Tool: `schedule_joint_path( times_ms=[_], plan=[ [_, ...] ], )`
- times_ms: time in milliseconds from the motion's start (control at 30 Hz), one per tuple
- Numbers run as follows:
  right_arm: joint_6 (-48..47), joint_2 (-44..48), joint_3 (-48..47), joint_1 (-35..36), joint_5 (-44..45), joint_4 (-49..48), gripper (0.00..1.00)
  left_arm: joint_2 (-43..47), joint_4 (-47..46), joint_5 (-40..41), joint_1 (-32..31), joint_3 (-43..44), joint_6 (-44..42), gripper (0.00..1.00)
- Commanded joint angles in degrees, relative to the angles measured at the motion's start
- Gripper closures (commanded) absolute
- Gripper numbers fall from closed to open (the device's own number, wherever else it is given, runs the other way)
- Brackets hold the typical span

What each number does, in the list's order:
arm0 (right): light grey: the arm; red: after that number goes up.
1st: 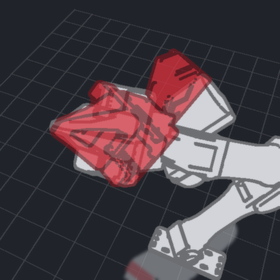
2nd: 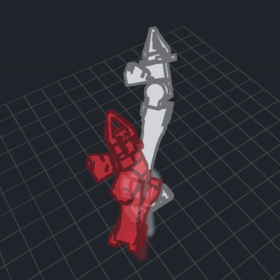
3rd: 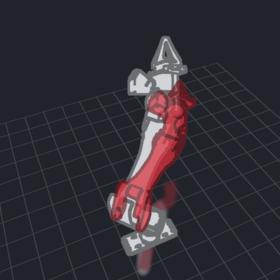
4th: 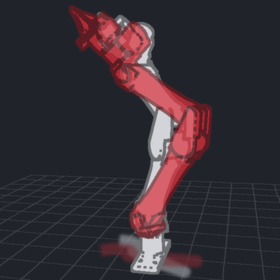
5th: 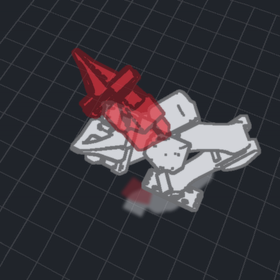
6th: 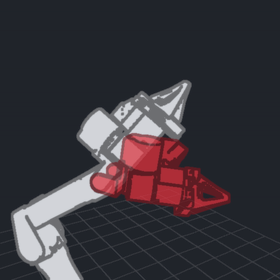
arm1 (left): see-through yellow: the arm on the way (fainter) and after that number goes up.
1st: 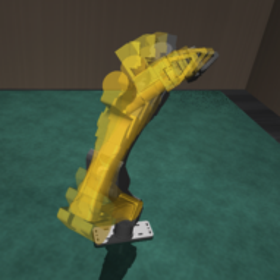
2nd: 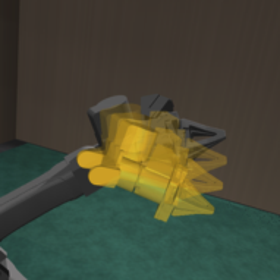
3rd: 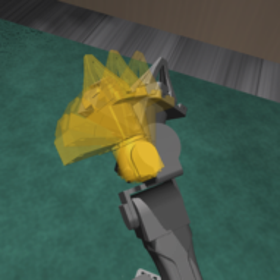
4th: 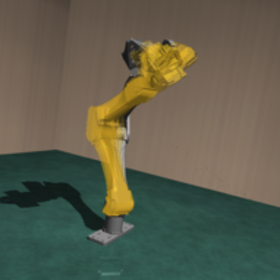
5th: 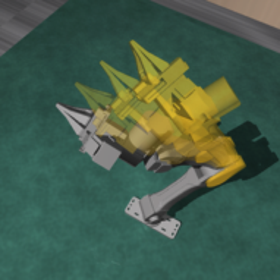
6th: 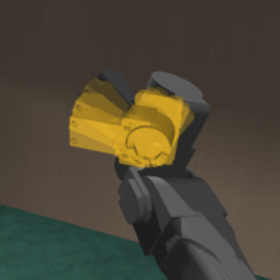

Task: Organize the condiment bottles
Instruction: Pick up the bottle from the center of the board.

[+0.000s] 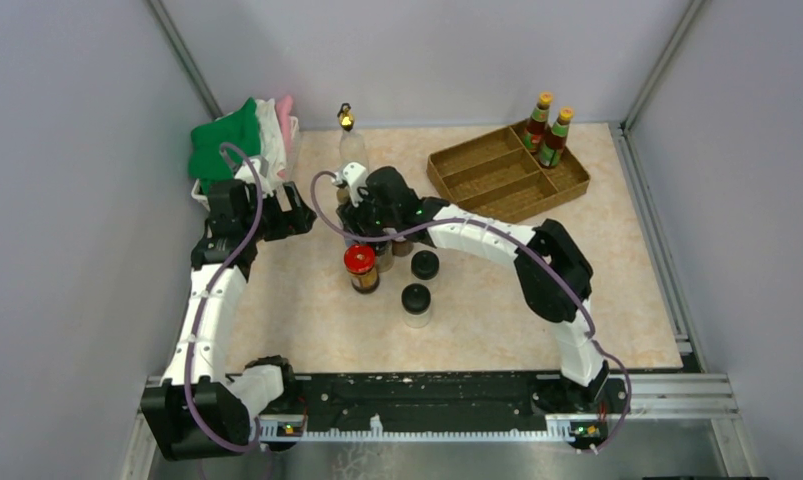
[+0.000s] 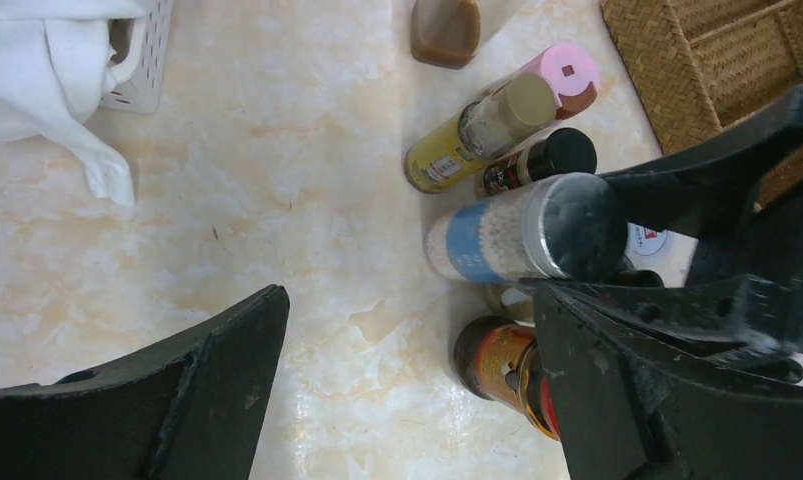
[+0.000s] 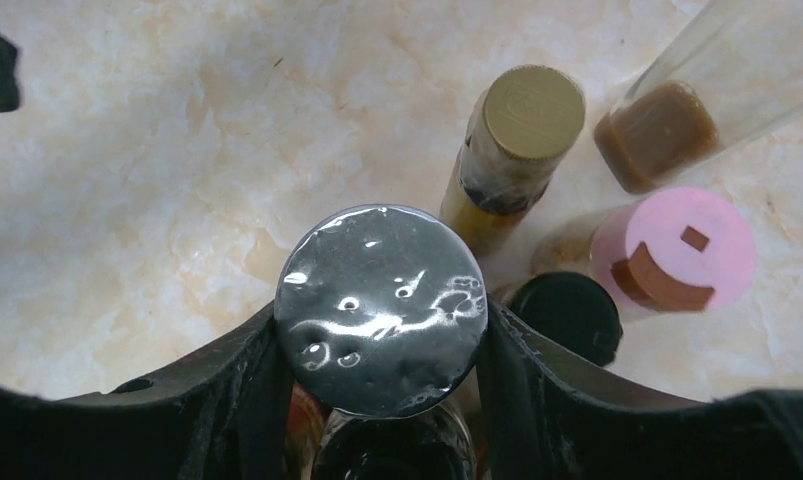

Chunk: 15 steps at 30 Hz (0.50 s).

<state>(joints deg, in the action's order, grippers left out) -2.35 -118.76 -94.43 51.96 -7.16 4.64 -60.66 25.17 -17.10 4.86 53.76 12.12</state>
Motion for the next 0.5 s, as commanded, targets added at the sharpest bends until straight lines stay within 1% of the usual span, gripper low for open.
schedule_joint_path(
  times_ms=[0, 233, 300, 367, 467],
  plan=[
    [-0.3, 12.3, -0.7, 0.7, 1.0, -1.0, 0.85, 1.8, -2.3, 0.1, 0.4, 0.2, 0.2, 0.02],
    [-1.6, 21.9, -1.9, -0.2, 6.8, -3.2, 0.88, 1.9, -2.2, -0.3, 0.4, 0.1, 0.4, 0.02],
    [-3.6, 23.2, -3.5, -0.3, 11.9, -2.1, 0.89, 1.9, -2.2, -0.5, 0.3, 0.1, 0.4, 0.02],
    [-6.3, 23.8, -6.8, -0.4, 18.3, 2.0, 0.91, 1.9, -2.0, -0.5, 0.3, 0.3, 0.3, 0.02],
    [-10.8, 25.8, -7.8, -1.1, 29.4, 5.0, 0.94, 1.9, -2.0, -0.5, 0.3, 0.5, 0.2, 0.02]
  ],
)
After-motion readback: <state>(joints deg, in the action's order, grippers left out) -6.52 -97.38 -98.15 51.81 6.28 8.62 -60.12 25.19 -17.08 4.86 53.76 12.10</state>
